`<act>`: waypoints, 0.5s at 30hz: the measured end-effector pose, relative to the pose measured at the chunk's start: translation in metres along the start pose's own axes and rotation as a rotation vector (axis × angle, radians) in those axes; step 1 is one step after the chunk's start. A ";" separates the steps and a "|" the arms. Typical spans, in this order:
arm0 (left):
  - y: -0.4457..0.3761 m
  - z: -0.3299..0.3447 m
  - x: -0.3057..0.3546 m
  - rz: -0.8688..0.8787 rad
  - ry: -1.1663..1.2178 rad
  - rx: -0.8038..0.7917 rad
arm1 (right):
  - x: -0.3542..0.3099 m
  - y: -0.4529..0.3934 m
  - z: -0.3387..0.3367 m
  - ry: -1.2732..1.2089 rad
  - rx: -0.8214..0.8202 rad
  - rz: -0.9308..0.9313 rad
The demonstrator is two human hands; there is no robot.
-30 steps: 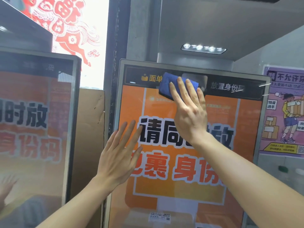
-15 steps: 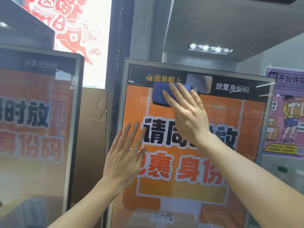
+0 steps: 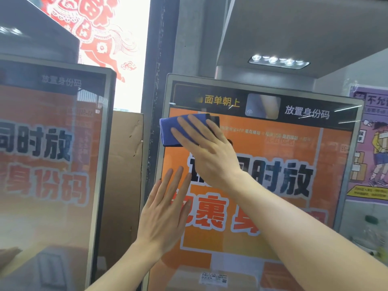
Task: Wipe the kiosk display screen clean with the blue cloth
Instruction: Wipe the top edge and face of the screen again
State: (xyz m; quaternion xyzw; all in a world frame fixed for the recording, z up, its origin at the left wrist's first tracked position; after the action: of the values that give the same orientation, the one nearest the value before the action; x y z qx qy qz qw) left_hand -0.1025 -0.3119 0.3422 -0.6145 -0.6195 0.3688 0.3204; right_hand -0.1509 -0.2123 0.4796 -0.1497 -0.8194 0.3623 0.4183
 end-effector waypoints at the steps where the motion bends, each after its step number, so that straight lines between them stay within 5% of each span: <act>1: 0.003 0.001 -0.001 0.001 -0.006 -0.006 | 0.004 0.000 -0.001 0.014 -0.025 -0.034; 15: 0.028 0.013 0.007 -0.071 0.034 -0.033 | 0.000 -0.026 -0.008 -0.055 0.042 0.112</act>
State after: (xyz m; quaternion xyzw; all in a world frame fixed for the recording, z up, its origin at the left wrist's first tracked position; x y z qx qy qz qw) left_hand -0.0992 -0.3070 0.3116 -0.6036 -0.6413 0.3364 0.3336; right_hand -0.1430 -0.2259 0.5016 -0.1763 -0.8132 0.4064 0.3776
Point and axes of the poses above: each hand's wrist, its own y-axis away from the middle knuckle, its own z-axis out of the palm, x = y × z, the point moved 4 cm from there along -y, towards the middle knuckle, and after that the axes turned 3 degrees about -x, right-handed, at the moved point
